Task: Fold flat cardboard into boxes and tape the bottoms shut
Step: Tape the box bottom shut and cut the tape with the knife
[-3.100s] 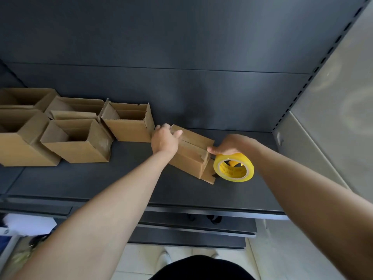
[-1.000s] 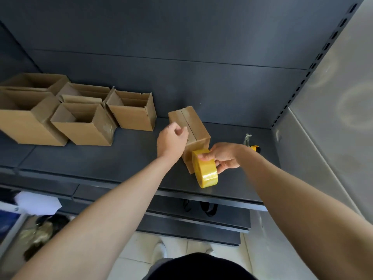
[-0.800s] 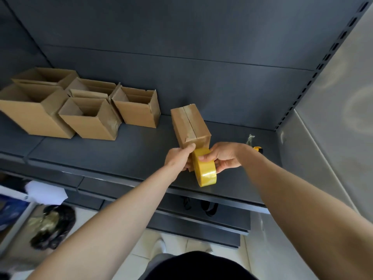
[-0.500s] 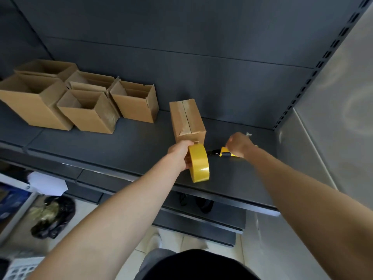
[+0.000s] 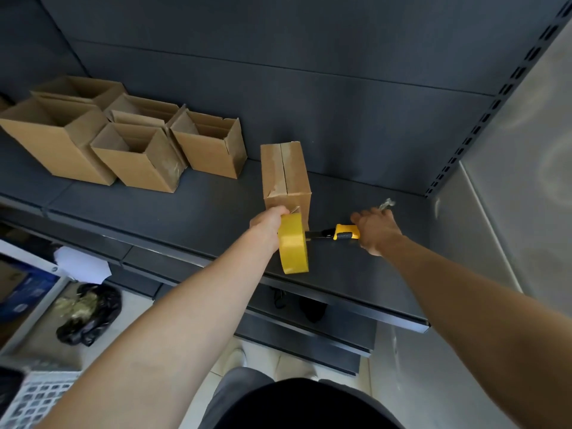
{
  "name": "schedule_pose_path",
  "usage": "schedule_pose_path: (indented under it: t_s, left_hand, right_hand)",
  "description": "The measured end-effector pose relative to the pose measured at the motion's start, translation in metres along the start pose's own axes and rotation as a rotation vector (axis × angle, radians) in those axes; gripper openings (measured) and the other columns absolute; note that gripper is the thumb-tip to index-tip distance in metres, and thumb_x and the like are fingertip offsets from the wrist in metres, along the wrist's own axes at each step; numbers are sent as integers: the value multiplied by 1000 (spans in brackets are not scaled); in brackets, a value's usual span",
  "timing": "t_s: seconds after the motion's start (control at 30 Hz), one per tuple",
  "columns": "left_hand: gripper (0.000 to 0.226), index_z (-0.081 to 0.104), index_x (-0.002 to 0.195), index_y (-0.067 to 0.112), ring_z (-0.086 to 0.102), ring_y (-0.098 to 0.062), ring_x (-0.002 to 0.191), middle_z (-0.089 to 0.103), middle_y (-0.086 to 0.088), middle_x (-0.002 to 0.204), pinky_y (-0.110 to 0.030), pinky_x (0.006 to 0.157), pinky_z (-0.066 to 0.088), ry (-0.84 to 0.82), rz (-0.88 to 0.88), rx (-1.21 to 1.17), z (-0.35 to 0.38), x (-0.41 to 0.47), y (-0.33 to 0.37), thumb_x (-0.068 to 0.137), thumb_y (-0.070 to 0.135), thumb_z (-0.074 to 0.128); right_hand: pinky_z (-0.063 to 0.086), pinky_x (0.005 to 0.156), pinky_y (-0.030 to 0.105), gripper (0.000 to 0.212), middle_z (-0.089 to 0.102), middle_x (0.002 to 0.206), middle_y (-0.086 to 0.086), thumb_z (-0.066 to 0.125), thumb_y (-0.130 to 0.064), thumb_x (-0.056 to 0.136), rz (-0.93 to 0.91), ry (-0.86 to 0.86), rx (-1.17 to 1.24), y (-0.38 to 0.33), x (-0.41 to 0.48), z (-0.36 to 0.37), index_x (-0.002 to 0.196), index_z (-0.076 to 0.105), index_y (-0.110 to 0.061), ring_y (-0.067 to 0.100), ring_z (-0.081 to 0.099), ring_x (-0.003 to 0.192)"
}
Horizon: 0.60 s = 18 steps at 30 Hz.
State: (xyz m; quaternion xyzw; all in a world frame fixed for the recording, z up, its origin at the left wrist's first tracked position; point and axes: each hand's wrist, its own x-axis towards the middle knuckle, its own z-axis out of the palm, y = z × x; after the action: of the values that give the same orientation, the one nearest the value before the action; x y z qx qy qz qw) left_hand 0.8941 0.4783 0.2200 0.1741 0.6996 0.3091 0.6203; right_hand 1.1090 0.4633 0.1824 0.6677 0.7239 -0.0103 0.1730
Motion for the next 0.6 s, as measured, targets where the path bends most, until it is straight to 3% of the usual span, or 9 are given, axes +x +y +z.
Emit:
schedule_pose_path:
  t_s: [0.2,0.3,0.43,0.6]
  left_hand:
    - [29,59,101,12,64,-24,70,65,-10,86,-32,53,50,-28,14,3,-2,-2,2,80,23,76]
    - [36,58,106,13,64,-24,75,65,-10,90,-34,61,53,-32,21,32,-1,-2,3,79,25,76]
    - [37,61,108,12,67,-27,85,67,-12,99,-40,76,56,-34,24,60,-1,0,5,77,26,77]
    - [23,61,89,10,65,-23,68,66,-10,81,-31,54,52,-53,15,65,-3,4,5,78,22,78]
  right_hand:
    - [45,76,36,33,52,112,9,44,2,84,73,-54,404,19,-11,2,110,46,-17,33,54,99]
    - [44,64,33,33,54,93,8,40,4,80,125,8,609,25,-11,-3,100,46,-21,31,54,85]
    - [37,58,27,32,48,80,-6,44,-4,81,42,19,715,16,-6,-15,104,49,-26,24,53,80]
    - [38,67,29,21,50,90,-1,48,-14,87,-55,-40,620,-12,8,-22,106,48,-24,25,52,88]
